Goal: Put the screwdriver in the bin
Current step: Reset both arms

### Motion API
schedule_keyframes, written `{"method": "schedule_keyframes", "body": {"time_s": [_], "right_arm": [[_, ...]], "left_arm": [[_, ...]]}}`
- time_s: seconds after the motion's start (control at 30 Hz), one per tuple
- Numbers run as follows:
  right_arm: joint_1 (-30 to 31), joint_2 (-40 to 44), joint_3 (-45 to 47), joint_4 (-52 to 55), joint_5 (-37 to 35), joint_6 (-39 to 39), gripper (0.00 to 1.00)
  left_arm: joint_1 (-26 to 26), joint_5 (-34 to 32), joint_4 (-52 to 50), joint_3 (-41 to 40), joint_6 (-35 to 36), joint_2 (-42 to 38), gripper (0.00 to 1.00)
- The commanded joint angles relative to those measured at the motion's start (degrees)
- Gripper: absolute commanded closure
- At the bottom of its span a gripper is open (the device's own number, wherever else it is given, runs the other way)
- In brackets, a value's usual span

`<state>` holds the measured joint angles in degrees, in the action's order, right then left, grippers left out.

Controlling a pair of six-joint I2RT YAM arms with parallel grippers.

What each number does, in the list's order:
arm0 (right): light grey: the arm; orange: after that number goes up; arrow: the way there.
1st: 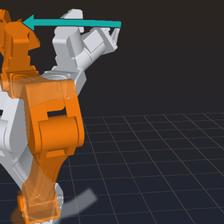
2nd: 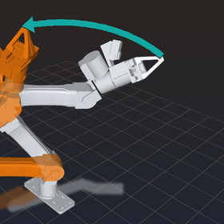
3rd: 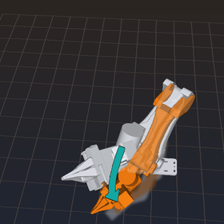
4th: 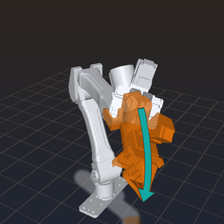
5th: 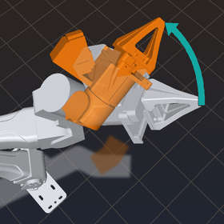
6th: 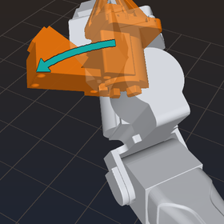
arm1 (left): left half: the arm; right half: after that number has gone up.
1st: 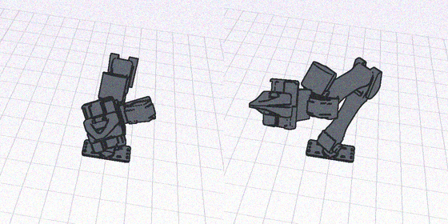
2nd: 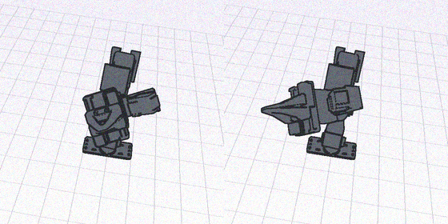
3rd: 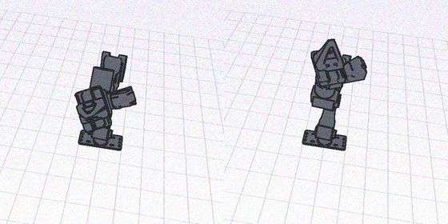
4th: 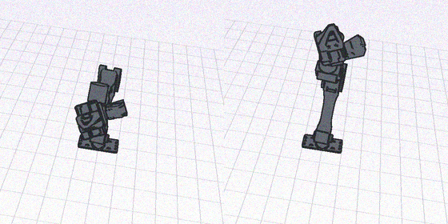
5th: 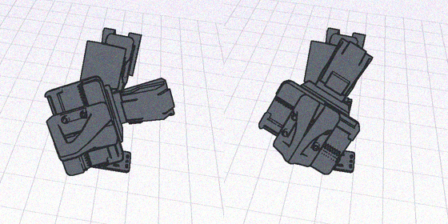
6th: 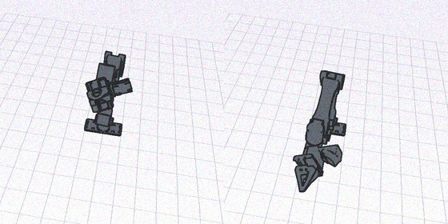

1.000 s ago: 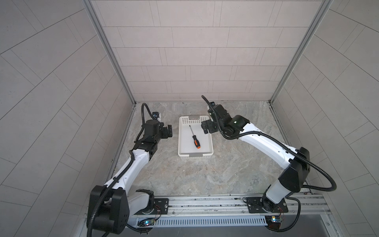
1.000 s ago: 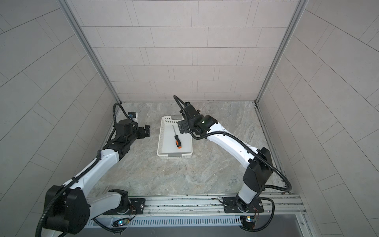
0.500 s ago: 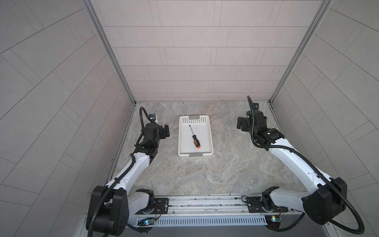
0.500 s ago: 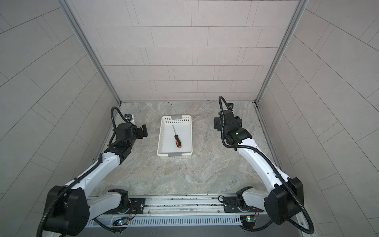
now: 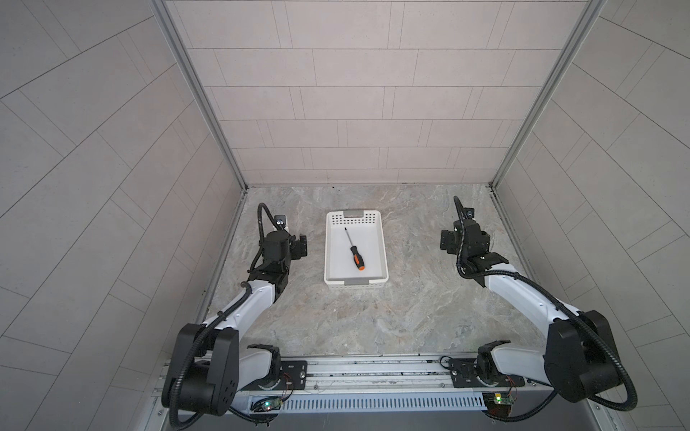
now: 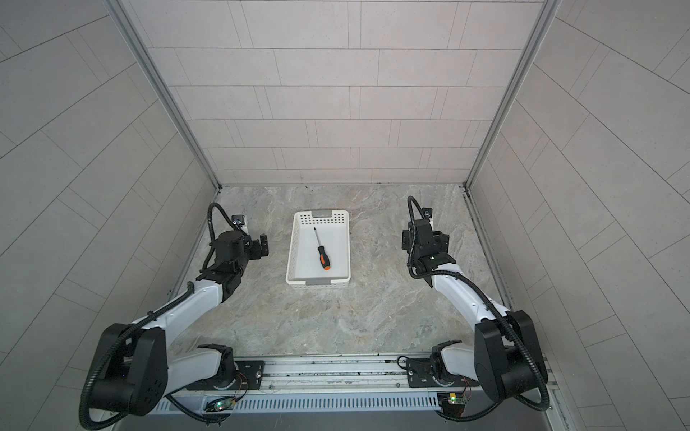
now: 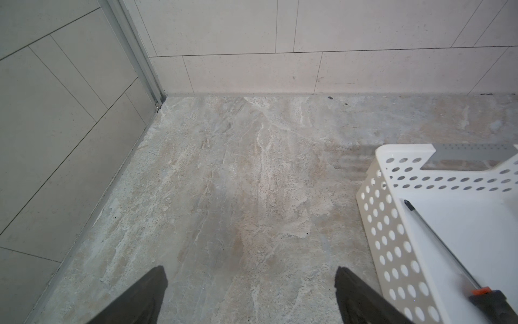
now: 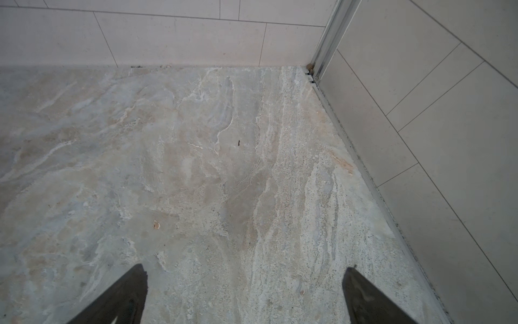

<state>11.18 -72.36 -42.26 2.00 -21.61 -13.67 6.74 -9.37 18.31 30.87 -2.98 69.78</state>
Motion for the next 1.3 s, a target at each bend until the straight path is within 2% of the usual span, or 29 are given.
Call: {"method": "schedule_keyframes", "body": {"time_s": [0.0,0.27,0.4,0.57,0.7,0.87,1.07,1.17,1.27], "right_arm": [[-1.4,-0.7,1.6,-8.3,2.1,7.3,0.01],[-3.8,-3.9,6.4,-18.3,3.1,11.2,0.0],[-6.2,-6.0,11.3,-25.5,5.3,10.6,0.0],[-8.7,-7.9,12.5,-28.0,8.0,9.4,0.0],[-9.0,-7.6,13.7,-30.5,10.0,10.4,0.0],[-12.3,-9.9,18.3,-41.4,14.6,6.9,0.0],[-12.2,-10.9,18.9,-43.2,18.0,8.5,0.0],[-11.6,-13.3,19.8,-46.9,15.2,8.0,0.0],[-11.4,-13.5,19.9,-47.3,15.6,8.6,0.0]], "left_arm": [[-1.4,0.8,6.2,-2.2,0.3,-0.1,0.0],[-3.2,-3.3,10.7,-4.8,0.0,3.4,0.0],[-4.3,-4.0,10.6,-4.4,-1.9,5.3,0.0],[-5.6,-2.2,9.3,-3.6,-3.2,5.7,0.02],[-6.3,-3.8,8.3,-3.0,-4.3,7.6,0.03],[-7.9,-3.7,7.6,-2.3,-7.3,9.2,0.0],[-10.1,0.3,6.8,-1.2,-8.1,10.3,0.0],[-10.1,0.5,11.2,-3.8,-7.0,9.0,0.0],[-10.2,1.1,19.1,-7.8,-5.7,8.9,0.0]]}}
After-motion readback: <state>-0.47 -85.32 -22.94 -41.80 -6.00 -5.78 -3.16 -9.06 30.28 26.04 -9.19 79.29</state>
